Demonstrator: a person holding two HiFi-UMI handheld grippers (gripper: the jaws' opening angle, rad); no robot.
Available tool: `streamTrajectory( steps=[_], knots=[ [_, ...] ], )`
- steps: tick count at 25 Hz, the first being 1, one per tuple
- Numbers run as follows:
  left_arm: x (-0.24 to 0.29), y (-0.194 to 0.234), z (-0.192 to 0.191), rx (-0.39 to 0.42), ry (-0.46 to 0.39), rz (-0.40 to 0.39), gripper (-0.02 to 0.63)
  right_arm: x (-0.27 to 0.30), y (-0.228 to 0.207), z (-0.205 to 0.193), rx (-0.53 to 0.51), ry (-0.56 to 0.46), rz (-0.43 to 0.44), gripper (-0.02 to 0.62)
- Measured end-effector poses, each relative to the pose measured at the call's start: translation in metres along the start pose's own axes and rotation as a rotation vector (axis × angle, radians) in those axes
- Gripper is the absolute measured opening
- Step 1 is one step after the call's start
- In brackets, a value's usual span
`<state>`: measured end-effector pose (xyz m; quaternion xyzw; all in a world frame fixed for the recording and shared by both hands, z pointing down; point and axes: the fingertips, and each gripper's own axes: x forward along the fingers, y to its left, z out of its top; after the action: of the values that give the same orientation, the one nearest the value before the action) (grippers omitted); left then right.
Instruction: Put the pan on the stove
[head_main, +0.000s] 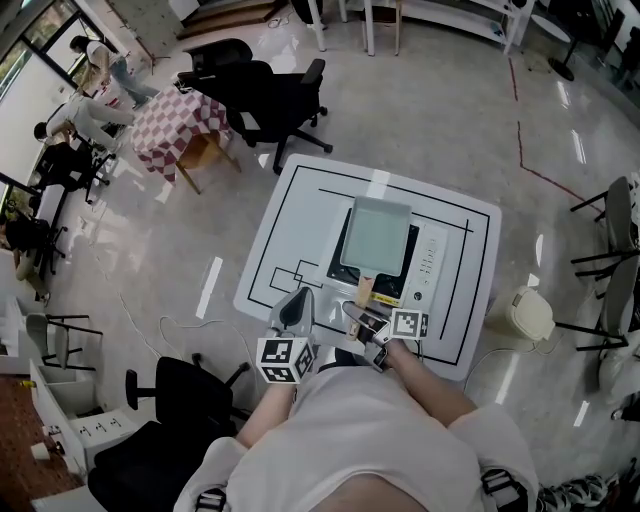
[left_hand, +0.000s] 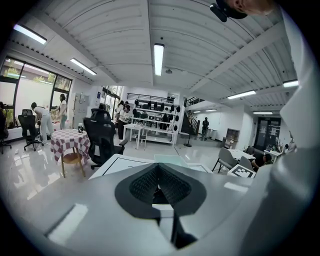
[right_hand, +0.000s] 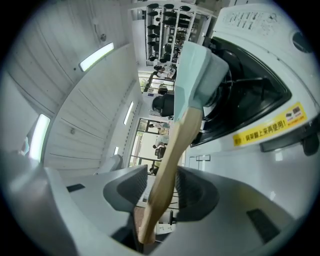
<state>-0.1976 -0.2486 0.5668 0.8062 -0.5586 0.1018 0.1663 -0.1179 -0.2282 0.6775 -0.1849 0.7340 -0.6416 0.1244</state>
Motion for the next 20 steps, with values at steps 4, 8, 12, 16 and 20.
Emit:
streamTrajectory(
  steps=[4, 8, 12, 16, 20],
  knots=[
    [0.001, -0.005, 0.003, 0.004, -0.01, -0.01, 0.011, -0.007, -0.005, -0.002, -0.072, 0.031, -0.058, 0.233],
    [-0.001, -0.005, 0.004, 0.001, -0.016, -0.008, 0.011, -0.026, -0.011, 0.001, -0.14, 0.023, -0.137, 0.242],
    [-0.001, -0.003, 0.006, 0.002, -0.024, -0.003, 0.012, -0.049, 0.0, 0.014, -0.307, -0.001, -0.173, 0.241],
    [-0.003, -0.003, 0.01, 0.007, -0.038, 0.005, 0.011, -0.07, 0.027, 0.034, -0.579, -0.029, -0.266, 0.241],
    [-0.002, -0.007, 0.016, 0.011, -0.06, 0.002, 0.011, -0.091, 0.061, 0.07, -0.886, -0.1, -0.418, 0.062]
  ],
)
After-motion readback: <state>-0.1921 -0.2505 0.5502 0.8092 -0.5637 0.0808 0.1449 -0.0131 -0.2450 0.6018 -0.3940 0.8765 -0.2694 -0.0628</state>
